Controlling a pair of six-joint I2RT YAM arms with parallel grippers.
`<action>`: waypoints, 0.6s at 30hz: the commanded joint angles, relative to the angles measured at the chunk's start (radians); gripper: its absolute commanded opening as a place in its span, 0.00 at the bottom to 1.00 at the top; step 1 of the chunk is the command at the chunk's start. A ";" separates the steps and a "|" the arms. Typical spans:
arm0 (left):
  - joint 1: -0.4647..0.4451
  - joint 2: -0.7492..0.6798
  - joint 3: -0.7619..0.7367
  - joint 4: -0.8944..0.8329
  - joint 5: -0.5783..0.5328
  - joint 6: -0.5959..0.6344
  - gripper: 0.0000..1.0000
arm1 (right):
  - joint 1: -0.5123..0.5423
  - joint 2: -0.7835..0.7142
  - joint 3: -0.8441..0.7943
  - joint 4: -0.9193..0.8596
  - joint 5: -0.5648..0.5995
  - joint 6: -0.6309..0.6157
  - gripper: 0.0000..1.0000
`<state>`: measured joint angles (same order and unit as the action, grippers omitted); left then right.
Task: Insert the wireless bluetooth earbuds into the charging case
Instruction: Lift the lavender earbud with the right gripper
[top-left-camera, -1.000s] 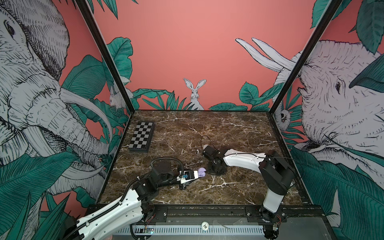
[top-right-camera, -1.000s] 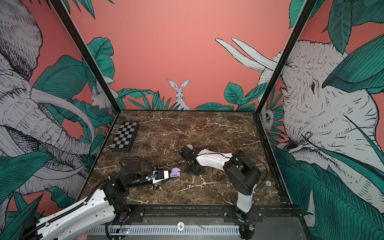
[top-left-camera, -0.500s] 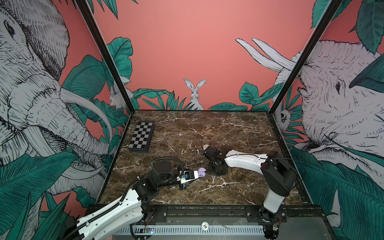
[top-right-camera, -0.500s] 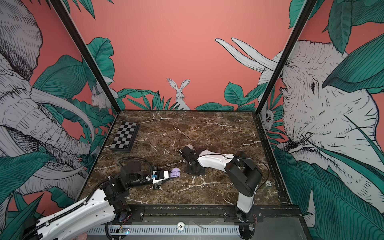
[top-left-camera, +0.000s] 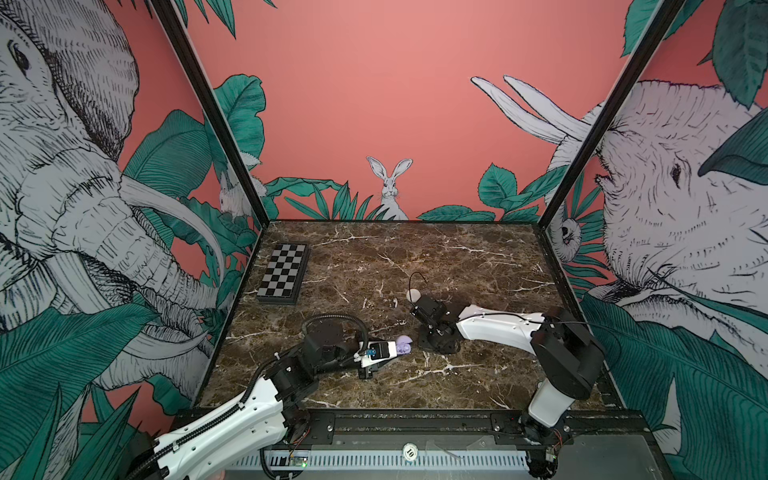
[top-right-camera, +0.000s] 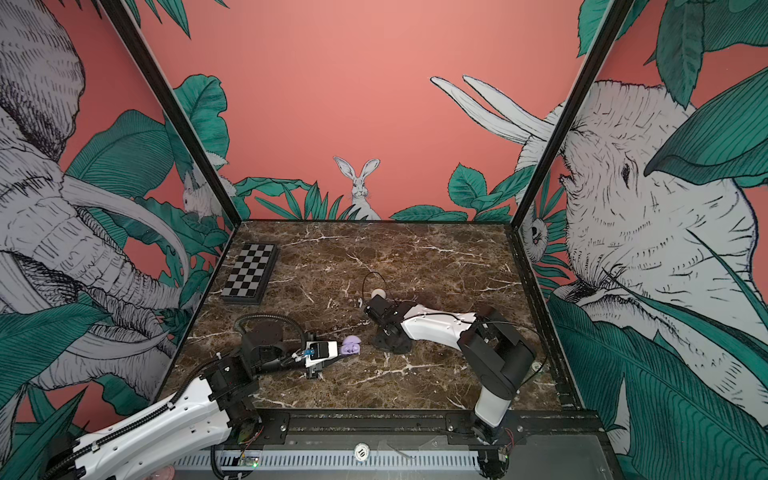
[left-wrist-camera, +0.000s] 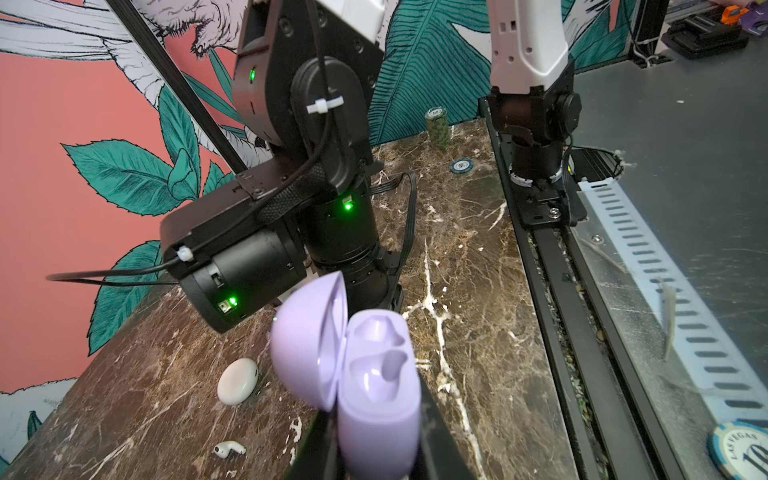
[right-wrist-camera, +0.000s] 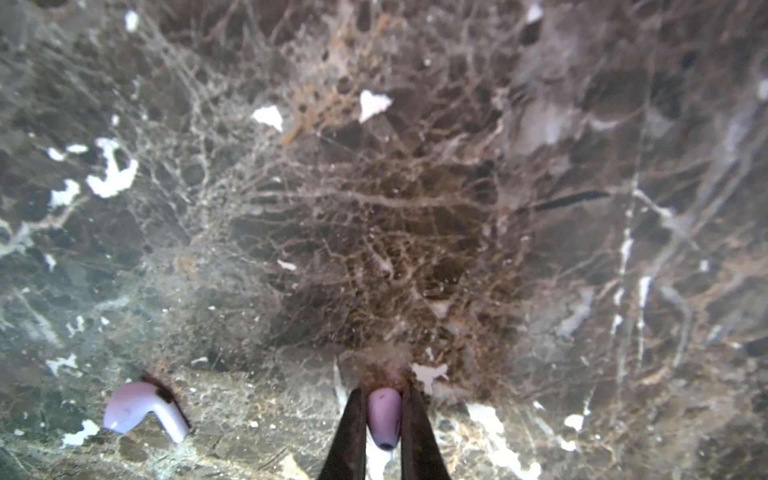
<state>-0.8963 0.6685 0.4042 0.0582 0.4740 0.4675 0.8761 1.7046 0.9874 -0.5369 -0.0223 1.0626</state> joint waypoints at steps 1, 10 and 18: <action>-0.004 -0.001 0.003 0.012 0.013 0.005 0.00 | -0.003 -0.033 -0.013 -0.015 0.019 0.004 0.11; -0.004 0.000 0.005 0.012 0.014 0.002 0.00 | -0.003 -0.088 -0.049 0.027 0.024 -0.002 0.11; -0.004 0.005 0.005 0.012 0.015 0.001 0.00 | -0.003 -0.150 -0.099 0.096 0.019 -0.007 0.12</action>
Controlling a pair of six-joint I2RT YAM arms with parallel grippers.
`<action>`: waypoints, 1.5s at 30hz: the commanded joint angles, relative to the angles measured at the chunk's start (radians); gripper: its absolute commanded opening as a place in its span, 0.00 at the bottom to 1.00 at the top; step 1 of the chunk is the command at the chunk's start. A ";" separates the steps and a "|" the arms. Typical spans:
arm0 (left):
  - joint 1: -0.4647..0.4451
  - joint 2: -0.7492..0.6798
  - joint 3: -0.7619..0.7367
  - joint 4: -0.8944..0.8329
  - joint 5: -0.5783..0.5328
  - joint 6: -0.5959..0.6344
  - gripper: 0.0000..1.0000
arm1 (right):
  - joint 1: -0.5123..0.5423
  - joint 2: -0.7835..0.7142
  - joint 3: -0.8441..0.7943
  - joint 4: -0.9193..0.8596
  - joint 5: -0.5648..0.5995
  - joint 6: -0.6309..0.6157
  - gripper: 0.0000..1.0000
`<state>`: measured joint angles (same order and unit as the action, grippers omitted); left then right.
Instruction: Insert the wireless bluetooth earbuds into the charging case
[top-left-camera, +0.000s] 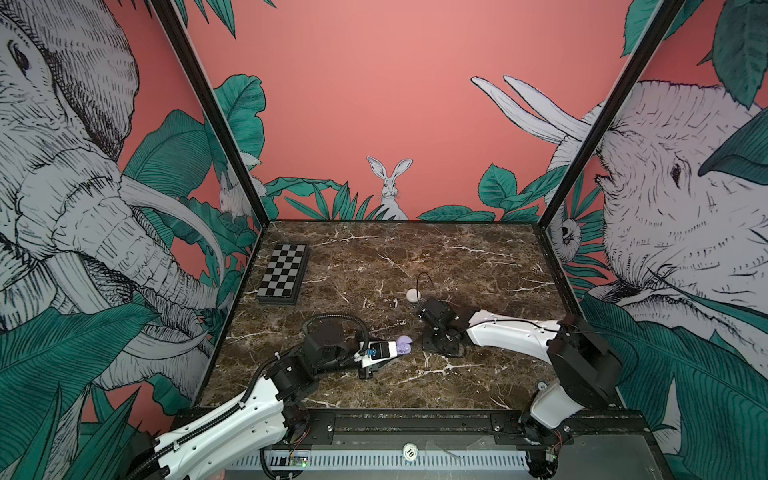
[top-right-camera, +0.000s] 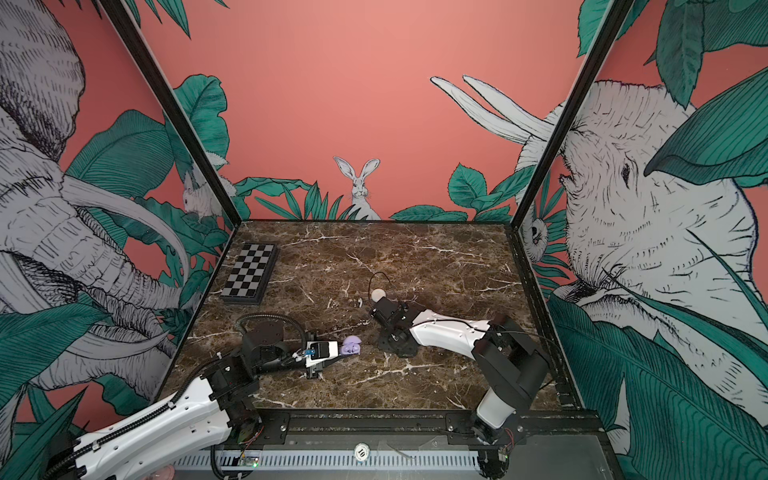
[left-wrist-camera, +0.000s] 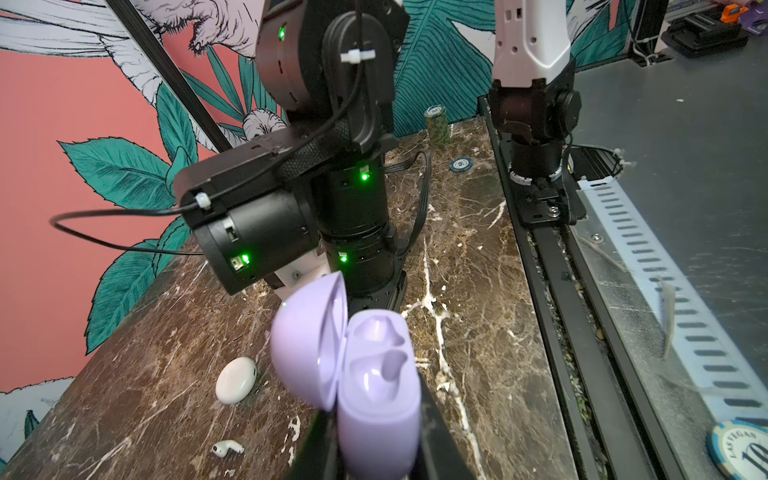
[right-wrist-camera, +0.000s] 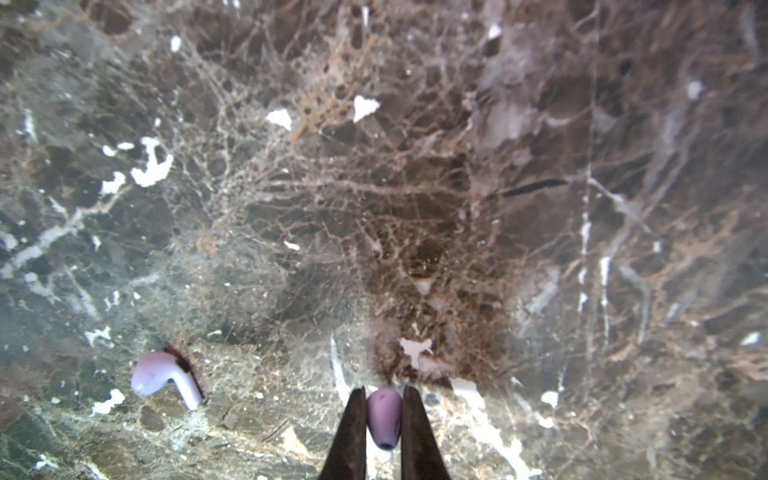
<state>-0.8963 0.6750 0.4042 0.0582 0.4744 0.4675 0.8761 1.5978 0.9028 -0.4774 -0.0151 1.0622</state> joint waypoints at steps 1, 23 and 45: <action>-0.005 0.000 0.006 0.012 0.015 0.002 0.00 | -0.004 -0.049 -0.019 0.046 0.010 -0.008 0.12; -0.004 0.023 -0.006 0.117 -0.012 -0.158 0.00 | -0.004 -0.152 -0.119 0.198 0.007 -0.008 0.12; -0.012 0.104 -0.142 0.519 -0.289 -0.614 0.00 | -0.004 -0.252 -0.114 0.171 0.039 -0.049 0.12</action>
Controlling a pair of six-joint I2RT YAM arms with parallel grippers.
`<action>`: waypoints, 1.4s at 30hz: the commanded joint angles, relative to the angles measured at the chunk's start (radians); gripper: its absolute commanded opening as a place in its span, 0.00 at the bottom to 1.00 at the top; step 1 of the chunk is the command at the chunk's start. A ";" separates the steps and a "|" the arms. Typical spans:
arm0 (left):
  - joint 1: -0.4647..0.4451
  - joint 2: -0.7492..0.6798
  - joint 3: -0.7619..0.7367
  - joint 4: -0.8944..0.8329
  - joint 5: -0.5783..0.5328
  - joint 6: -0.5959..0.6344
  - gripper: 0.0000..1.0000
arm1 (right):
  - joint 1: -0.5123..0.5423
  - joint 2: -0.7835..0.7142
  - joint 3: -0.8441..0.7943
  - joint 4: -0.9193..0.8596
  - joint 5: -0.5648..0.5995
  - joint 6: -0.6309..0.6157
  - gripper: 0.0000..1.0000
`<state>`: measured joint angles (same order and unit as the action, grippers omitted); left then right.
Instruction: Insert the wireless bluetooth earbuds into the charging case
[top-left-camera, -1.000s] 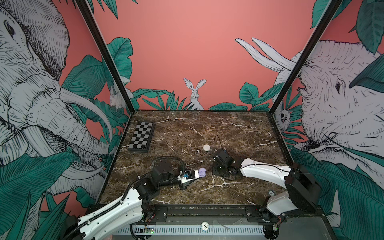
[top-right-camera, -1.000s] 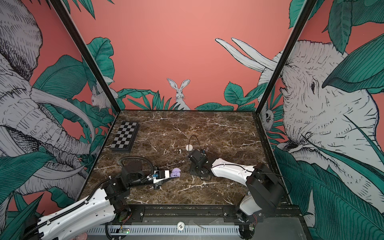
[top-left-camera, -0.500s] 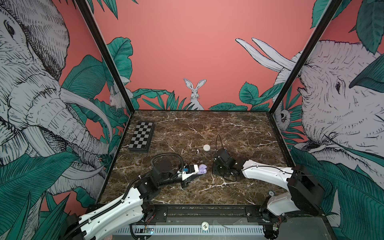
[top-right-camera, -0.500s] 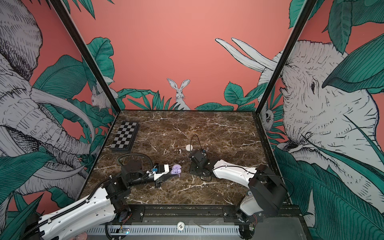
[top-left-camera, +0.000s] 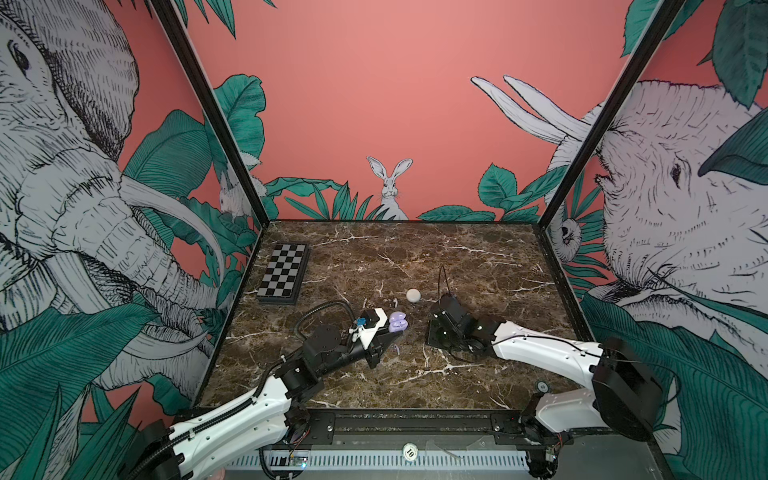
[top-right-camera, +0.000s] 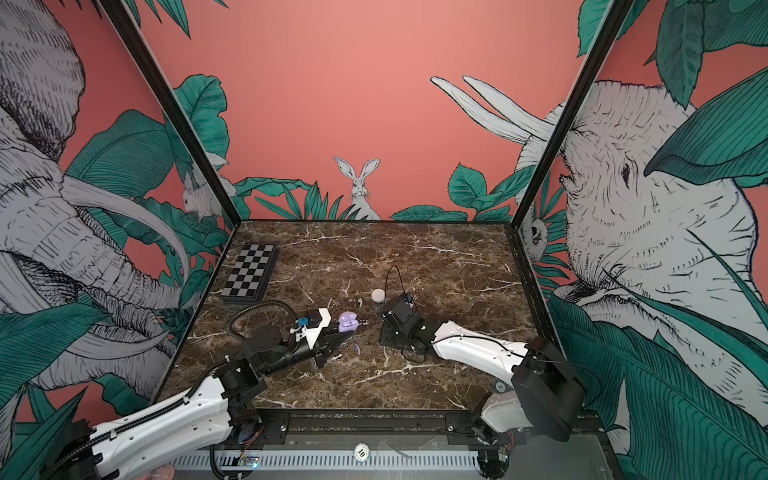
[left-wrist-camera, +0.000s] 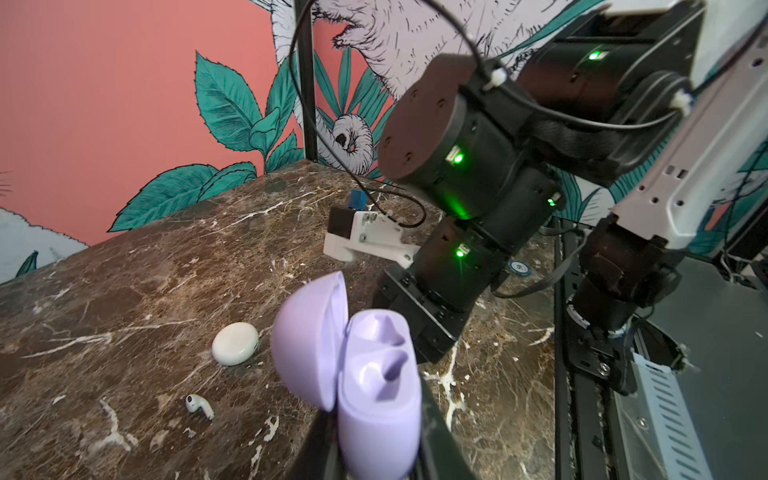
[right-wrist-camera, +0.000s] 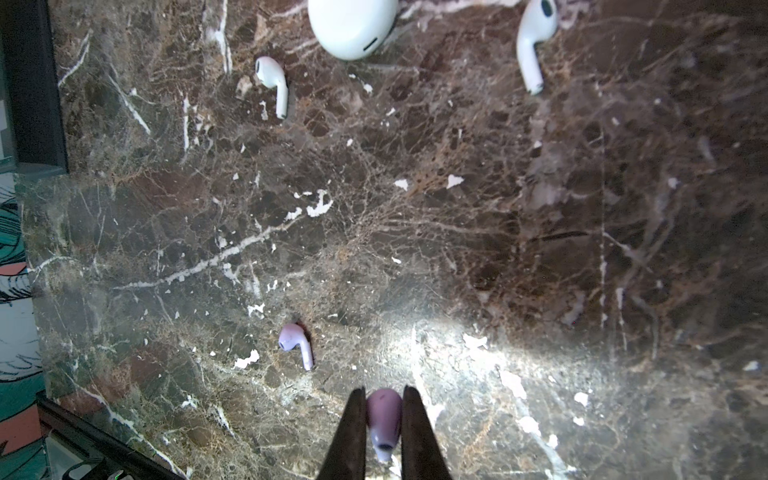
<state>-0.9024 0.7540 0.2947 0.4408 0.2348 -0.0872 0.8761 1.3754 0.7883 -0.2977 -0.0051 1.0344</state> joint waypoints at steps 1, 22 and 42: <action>-0.007 0.040 -0.050 0.170 -0.056 -0.062 0.00 | -0.004 -0.037 0.001 -0.010 0.032 -0.023 0.12; -0.016 0.200 -0.150 0.446 -0.092 0.003 0.00 | -0.002 -0.202 -0.008 0.079 0.043 -0.104 0.12; -0.016 0.229 -0.133 0.487 -0.108 0.014 0.00 | 0.027 -0.342 0.020 0.156 0.057 -0.178 0.12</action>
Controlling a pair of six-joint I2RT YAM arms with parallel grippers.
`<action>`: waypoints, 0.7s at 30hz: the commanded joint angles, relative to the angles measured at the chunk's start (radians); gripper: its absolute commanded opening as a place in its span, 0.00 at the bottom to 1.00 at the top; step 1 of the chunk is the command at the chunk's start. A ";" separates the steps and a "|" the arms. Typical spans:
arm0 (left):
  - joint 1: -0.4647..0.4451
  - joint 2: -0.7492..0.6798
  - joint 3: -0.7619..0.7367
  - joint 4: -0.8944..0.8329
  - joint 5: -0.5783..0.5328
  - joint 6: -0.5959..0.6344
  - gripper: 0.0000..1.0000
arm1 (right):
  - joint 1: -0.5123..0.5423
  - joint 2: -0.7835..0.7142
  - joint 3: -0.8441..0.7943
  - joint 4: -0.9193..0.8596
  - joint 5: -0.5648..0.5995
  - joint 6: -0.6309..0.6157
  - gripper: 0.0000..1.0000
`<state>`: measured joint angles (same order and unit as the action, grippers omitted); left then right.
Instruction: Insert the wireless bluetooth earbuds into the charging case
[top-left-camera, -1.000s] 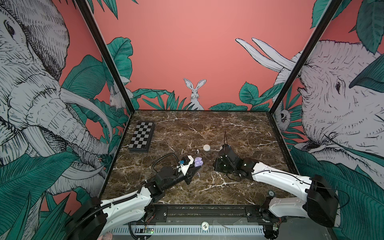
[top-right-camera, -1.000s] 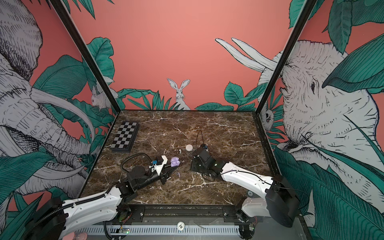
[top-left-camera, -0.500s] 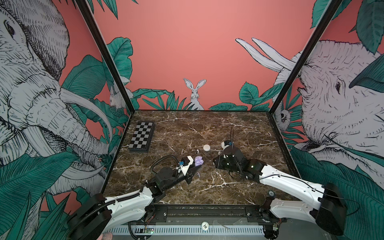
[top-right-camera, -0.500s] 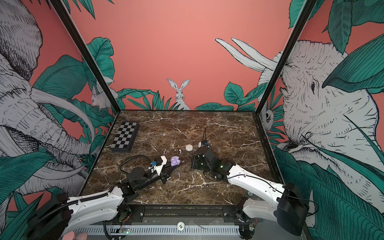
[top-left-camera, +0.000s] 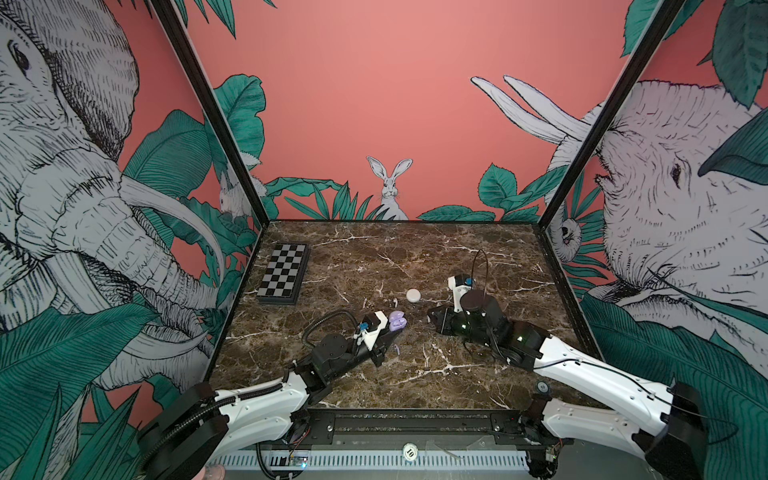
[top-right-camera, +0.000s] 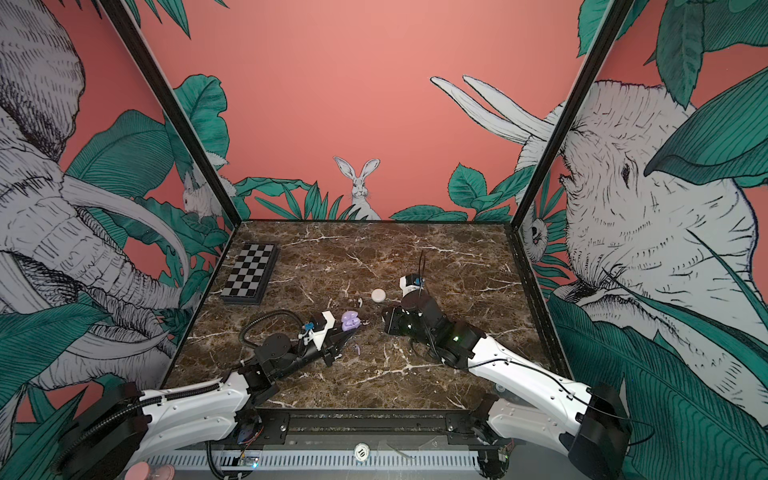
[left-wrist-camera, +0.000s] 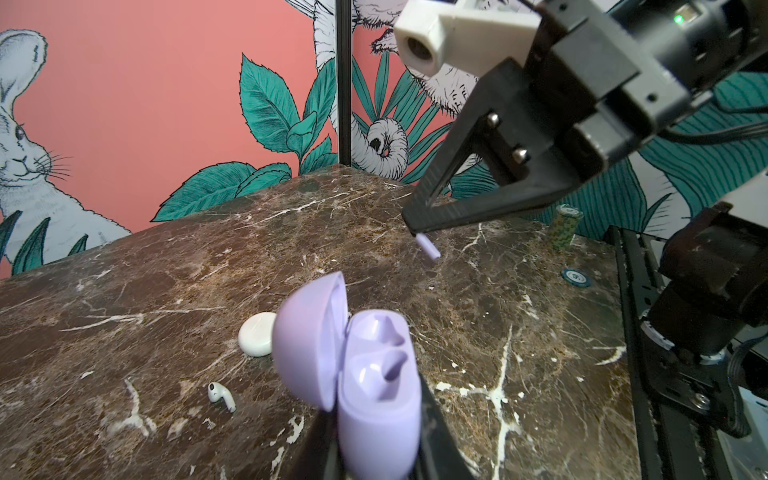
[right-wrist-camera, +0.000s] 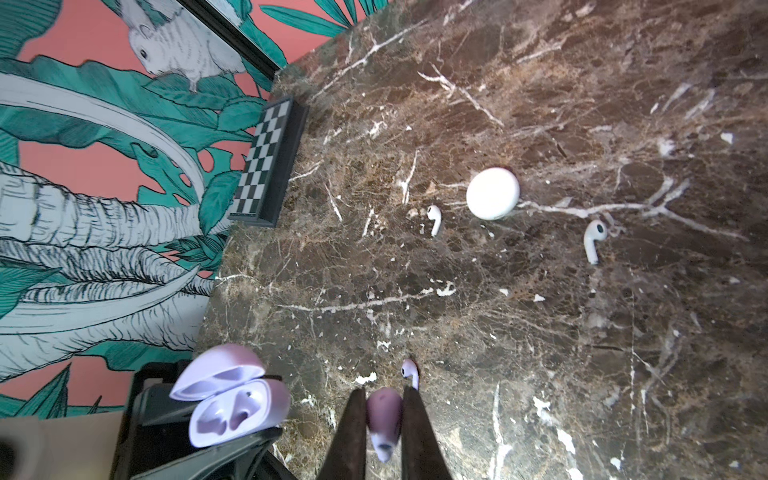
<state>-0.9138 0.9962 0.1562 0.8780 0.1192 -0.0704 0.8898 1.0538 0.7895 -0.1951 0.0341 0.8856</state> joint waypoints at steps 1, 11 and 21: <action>-0.006 -0.016 0.010 0.050 0.013 -0.007 0.00 | 0.015 -0.023 0.019 0.061 0.020 -0.030 0.12; -0.005 0.019 0.038 0.071 0.077 -0.051 0.00 | 0.068 -0.022 0.051 0.146 0.033 -0.065 0.13; -0.005 0.059 0.039 0.151 0.107 -0.091 0.00 | 0.121 0.013 0.057 0.209 0.038 -0.075 0.13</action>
<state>-0.9142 1.0573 0.1753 0.9554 0.2012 -0.1310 0.9947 1.0569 0.8314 -0.0509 0.0509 0.8272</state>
